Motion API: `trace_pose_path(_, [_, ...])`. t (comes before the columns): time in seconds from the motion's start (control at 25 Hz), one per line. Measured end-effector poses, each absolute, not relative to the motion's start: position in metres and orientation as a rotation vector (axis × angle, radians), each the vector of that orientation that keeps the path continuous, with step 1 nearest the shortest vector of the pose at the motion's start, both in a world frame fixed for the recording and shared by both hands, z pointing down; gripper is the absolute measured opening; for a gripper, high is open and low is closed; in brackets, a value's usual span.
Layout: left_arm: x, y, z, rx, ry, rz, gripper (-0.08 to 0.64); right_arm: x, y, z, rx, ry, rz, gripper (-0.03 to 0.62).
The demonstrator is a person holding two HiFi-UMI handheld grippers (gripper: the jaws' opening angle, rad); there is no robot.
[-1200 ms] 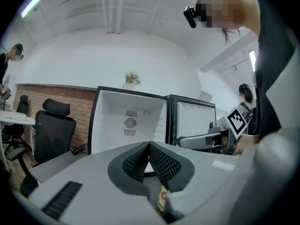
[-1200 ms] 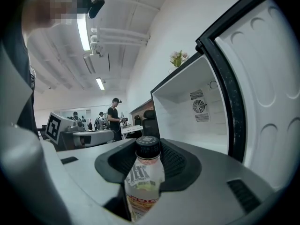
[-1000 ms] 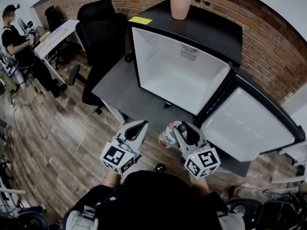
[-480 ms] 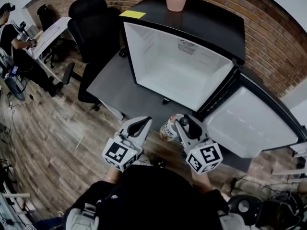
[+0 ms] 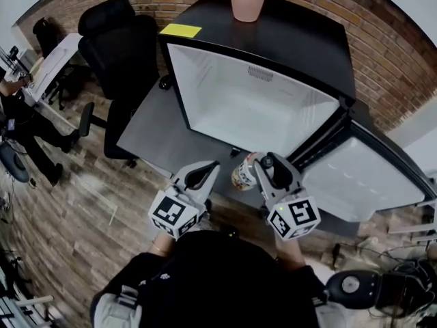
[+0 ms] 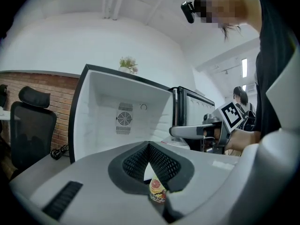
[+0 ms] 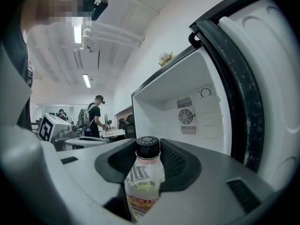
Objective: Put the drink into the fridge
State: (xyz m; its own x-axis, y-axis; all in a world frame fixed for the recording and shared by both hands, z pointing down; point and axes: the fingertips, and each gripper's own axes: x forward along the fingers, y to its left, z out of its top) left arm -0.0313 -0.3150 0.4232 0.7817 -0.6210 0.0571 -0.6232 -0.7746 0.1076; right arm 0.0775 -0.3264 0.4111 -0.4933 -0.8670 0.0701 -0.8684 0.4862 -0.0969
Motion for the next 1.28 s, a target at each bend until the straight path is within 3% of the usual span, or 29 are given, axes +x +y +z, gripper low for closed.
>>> trace_pose_path(1.28, [-0.081,-0.438,0.429,2.872,-0.906,0.01,-0.003,0.083,-0.496,0.407,1.824,-2.419,0.1,0.15])
